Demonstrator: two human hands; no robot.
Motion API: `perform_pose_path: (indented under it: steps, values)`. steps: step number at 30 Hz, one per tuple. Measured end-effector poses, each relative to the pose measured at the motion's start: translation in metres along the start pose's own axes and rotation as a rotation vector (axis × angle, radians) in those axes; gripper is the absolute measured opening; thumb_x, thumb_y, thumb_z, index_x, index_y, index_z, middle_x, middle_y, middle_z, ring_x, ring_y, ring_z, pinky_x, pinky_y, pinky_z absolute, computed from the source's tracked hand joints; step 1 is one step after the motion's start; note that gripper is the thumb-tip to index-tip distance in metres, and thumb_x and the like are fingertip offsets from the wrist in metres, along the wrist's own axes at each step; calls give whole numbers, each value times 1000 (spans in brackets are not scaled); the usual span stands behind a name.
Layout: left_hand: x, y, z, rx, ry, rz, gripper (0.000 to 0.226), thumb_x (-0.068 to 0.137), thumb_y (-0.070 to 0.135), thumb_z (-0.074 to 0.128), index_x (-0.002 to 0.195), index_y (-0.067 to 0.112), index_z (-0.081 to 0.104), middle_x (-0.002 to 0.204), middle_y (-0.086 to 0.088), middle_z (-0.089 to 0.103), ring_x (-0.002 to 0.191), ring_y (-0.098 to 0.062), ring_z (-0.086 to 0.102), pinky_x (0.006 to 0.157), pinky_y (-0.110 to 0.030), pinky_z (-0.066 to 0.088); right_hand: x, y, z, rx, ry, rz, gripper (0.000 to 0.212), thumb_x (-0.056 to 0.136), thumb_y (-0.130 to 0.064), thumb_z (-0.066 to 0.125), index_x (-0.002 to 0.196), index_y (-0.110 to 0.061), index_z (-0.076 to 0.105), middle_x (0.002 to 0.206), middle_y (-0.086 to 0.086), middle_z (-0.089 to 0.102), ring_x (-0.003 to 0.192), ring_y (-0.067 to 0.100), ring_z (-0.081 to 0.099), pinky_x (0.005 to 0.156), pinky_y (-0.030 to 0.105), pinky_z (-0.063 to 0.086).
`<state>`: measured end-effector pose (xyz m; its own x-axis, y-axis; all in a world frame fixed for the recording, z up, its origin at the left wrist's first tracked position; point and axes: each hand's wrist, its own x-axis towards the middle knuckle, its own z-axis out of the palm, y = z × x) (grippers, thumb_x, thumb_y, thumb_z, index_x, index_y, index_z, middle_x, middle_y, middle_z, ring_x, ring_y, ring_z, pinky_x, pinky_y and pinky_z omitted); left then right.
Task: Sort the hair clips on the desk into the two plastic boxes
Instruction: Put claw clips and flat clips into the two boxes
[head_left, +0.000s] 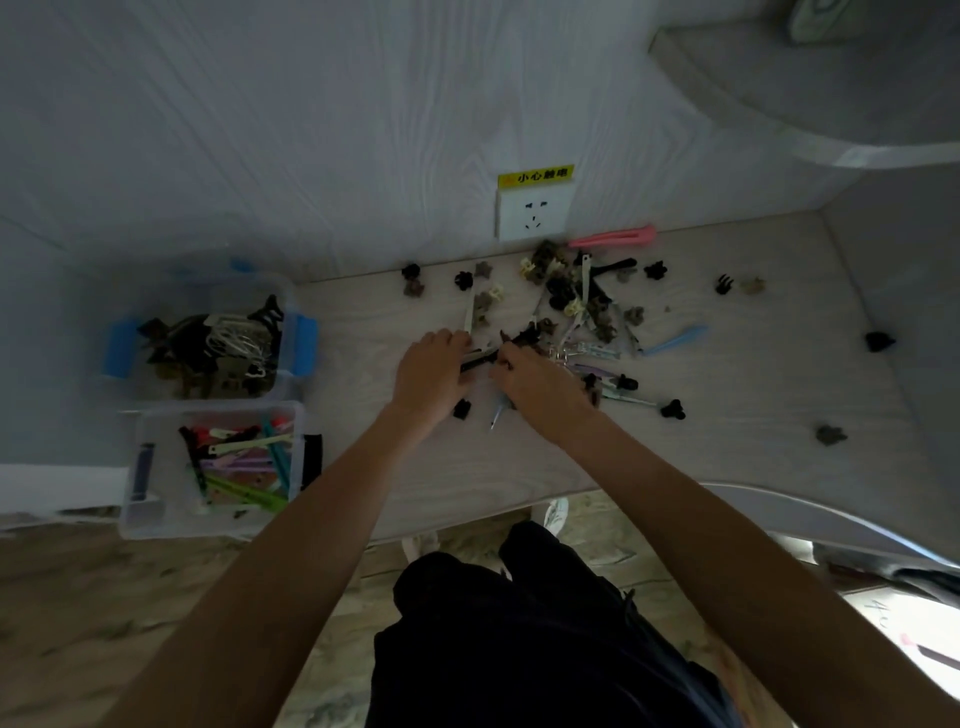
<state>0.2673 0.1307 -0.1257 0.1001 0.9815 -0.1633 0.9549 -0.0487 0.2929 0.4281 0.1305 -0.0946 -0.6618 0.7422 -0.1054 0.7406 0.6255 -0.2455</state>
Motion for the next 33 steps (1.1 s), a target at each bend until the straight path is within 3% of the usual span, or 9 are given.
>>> perform_pose_path:
  steps: [3,7,10,14,17,22,27,30,33]
  values:
    - [3,3,1,-53,-37,-16,27,92,22,51,114,6,53,105,-14,57,99,-29,53,77,-34,41,8,8,-5,8,-10,-17,23,71,16,59,92,5,64,93,25,57,77,37,60,61,36,50]
    - [4,2,1,-32,-73,-9,21,94,14,46,112,5,53,104,-15,56,96,-29,54,76,-32,40,0,6,-8,-71,-30,-97,29,77,9,57,104,-1,63,98,17,60,85,29,59,66,36,52]
    - [7,1,1,-88,-90,-64,24,94,12,43,115,7,54,105,-15,56,95,-30,54,75,-31,39,-9,-10,-1,-237,-103,-206,18,60,-6,76,75,-13,69,79,5,63,68,18,61,43,23,48]
    - [7,-4,-3,-160,-31,-64,24,97,17,41,113,7,56,99,-15,61,86,-27,57,72,-30,39,-5,-8,16,-260,-112,-209,20,52,-7,81,63,-12,65,72,6,61,63,19,60,38,22,42]
    - [3,-3,-13,-252,85,-133,19,98,20,39,103,7,53,80,-6,58,67,-18,51,59,-28,35,0,1,22,-252,-26,-233,18,61,-5,78,71,-10,63,74,8,60,66,23,59,45,27,47]
    - [-1,-19,-24,-505,241,-396,21,99,15,33,106,1,48,66,4,44,55,-8,40,48,-22,28,9,17,15,-276,202,-328,12,80,-4,54,89,-9,60,81,7,64,77,21,58,74,27,50]
    - [8,-34,-23,-400,19,-455,29,89,31,52,101,5,46,83,-5,49,74,-22,50,62,-29,33,28,25,-16,237,313,108,13,94,-8,43,97,-1,54,98,18,57,87,24,52,75,33,47]
    - [13,-35,-16,-311,-37,-409,34,84,32,62,102,7,48,88,-6,51,78,-21,50,65,-30,36,35,31,-31,351,317,178,12,95,-9,40,93,-1,49,77,12,54,65,17,46,64,30,38]
    - [17,-35,-11,-274,-40,-346,24,90,24,55,101,3,53,96,-13,57,88,-27,55,69,-28,35,39,35,-31,334,149,166,10,96,-10,39,100,-2,44,60,-1,41,47,9,33,47,26,26]
